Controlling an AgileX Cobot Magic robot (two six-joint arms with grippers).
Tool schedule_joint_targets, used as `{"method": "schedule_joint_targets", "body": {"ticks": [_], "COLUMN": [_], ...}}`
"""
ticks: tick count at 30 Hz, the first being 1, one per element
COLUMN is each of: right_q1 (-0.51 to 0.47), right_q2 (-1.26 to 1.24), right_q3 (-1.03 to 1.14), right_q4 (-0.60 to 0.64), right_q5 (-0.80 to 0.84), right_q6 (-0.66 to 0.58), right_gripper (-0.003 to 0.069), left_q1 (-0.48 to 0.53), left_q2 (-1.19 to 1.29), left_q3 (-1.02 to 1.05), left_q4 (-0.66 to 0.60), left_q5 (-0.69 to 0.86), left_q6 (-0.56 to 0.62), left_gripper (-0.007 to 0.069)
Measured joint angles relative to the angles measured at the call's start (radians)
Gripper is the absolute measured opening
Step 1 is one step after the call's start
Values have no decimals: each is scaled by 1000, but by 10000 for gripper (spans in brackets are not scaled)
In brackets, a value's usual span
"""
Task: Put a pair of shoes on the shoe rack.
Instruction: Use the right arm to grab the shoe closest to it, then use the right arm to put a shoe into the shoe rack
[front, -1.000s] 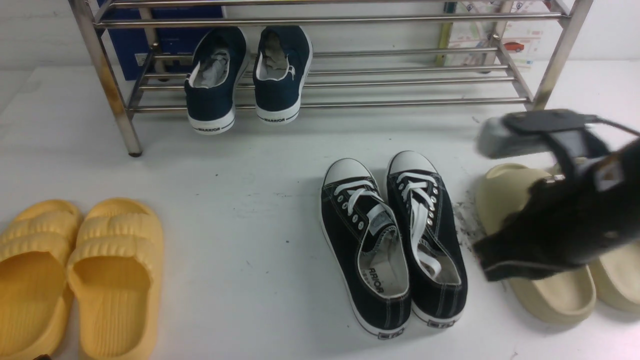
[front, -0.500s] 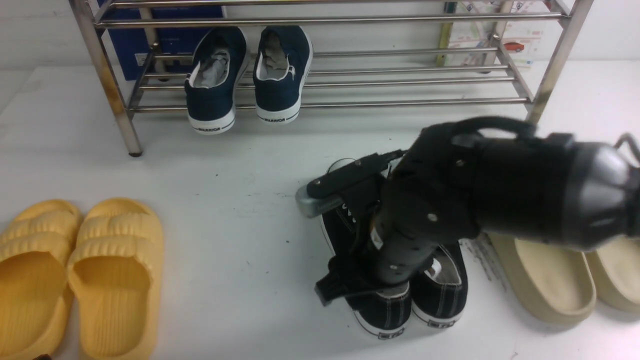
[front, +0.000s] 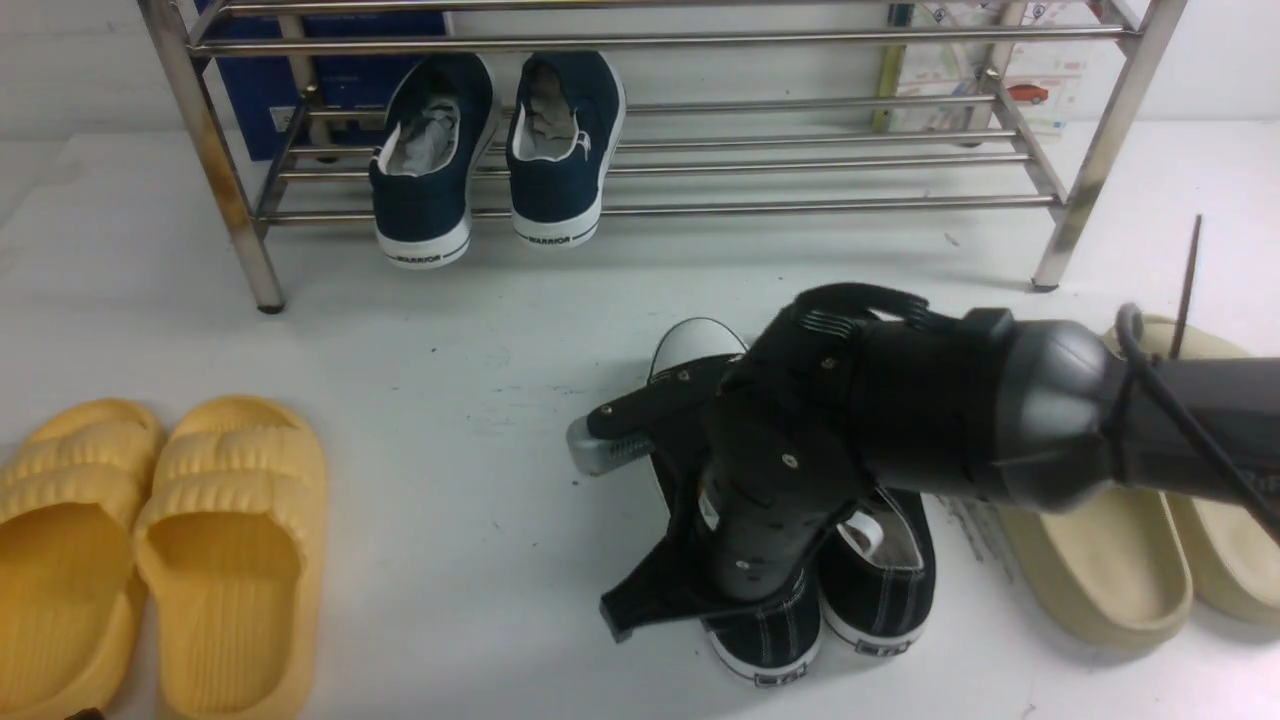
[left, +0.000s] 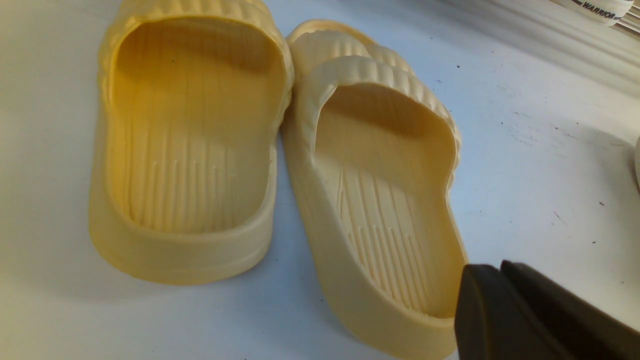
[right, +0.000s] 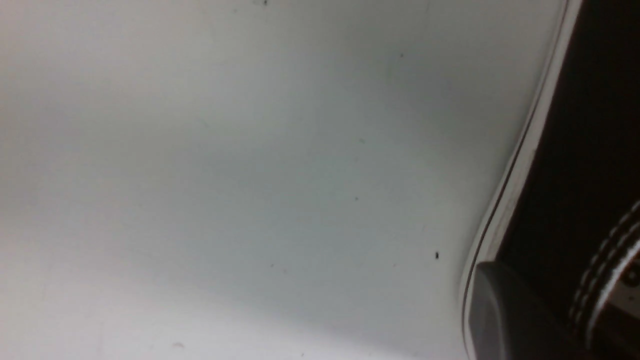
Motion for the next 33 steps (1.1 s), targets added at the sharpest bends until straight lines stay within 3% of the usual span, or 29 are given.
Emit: {"method": "schedule_joint_targets", "body": {"ticks": [13,26,33], "right_q1": [-42,-325,-388], "right_q2": [-55,212,387], "right_q3": [-238,-564,-838], "right_q4": [10,84,137], "right_q5": [104,60,110], "right_q6": [-43,-240,-295], "right_gripper": [21,25,26], "left_q1": [0,0,0], "left_q2": [0,0,0], "left_q3": [0,0,0], "left_q4": [0,0,0], "left_q5": [-1,0,0], "left_q6": [0,0,0], "left_gripper": [47,58,62]}}
